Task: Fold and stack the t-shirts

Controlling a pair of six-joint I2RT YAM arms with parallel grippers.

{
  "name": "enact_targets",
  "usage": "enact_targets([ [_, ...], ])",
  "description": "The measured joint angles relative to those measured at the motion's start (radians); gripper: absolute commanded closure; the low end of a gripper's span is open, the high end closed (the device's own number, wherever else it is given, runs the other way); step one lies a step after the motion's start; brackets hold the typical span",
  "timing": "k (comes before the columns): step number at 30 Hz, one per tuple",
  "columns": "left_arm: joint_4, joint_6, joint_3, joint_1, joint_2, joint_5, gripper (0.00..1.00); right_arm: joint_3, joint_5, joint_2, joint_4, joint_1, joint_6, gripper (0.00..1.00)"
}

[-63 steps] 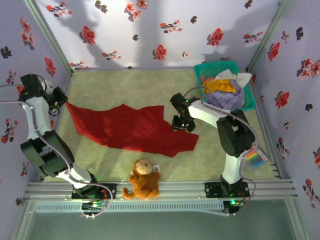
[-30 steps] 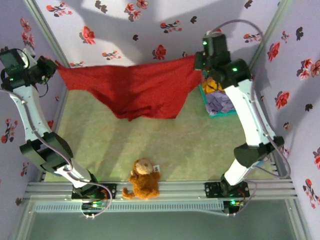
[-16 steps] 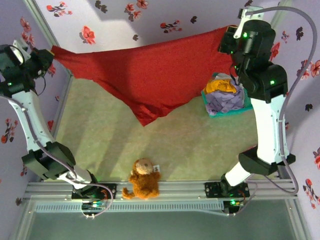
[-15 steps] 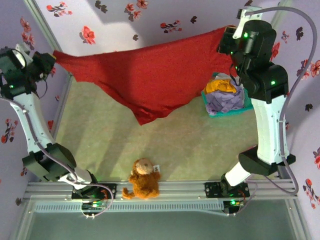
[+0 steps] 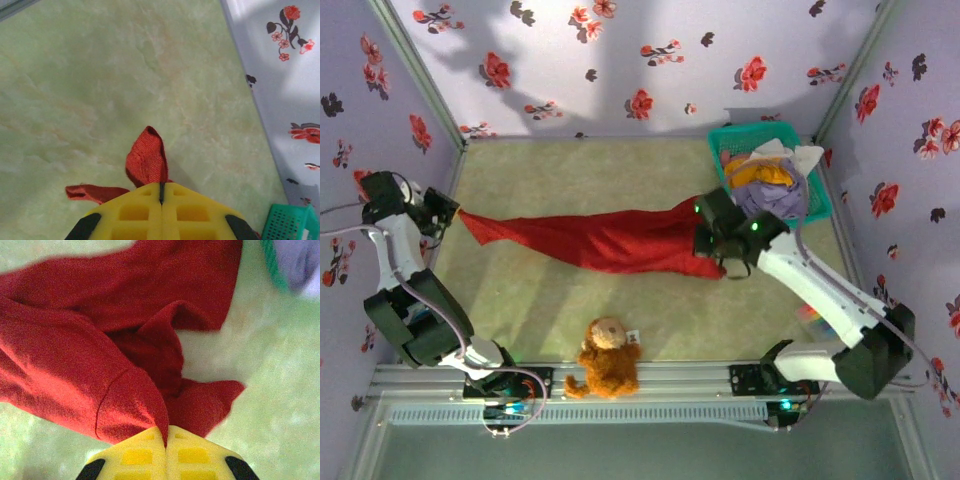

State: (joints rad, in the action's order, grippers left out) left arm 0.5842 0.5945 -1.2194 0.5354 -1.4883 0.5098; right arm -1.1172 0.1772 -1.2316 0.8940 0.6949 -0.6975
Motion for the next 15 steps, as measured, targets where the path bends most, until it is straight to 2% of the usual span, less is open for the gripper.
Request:
enact_targets([
  [1,-0.001,-0.005,0.003,0.000,0.000,-0.006,0.91,0.039,-0.007,0.030,-0.004,0.018,-0.042,1.00],
  [2,-0.001,-0.011,0.010,0.000,0.000,-0.013,0.75,0.070,-0.015,0.056,-0.012,0.025,-0.082,1.00],
  [3,-0.002,-0.018,0.018,0.000,-0.002,-0.020,0.64,0.097,-0.026,0.073,-0.020,0.027,-0.122,1.00],
  [5,-0.010,-0.022,0.039,0.002,-0.005,-0.029,0.47,0.146,-0.049,0.080,-0.053,0.037,-0.191,1.00],
  [8,-0.016,-0.024,0.076,0.001,-0.006,-0.039,0.39,0.204,-0.098,0.037,-0.090,0.052,-0.258,1.00],
  [12,0.001,-0.046,0.077,-0.024,-0.004,-0.063,0.38,0.231,-0.157,-0.032,-0.116,0.061,-0.284,1.00],
  [15,0.034,-0.069,0.043,-0.085,-0.003,-0.075,0.38,0.220,-0.166,-0.042,-0.139,0.061,-0.270,1.00],
])
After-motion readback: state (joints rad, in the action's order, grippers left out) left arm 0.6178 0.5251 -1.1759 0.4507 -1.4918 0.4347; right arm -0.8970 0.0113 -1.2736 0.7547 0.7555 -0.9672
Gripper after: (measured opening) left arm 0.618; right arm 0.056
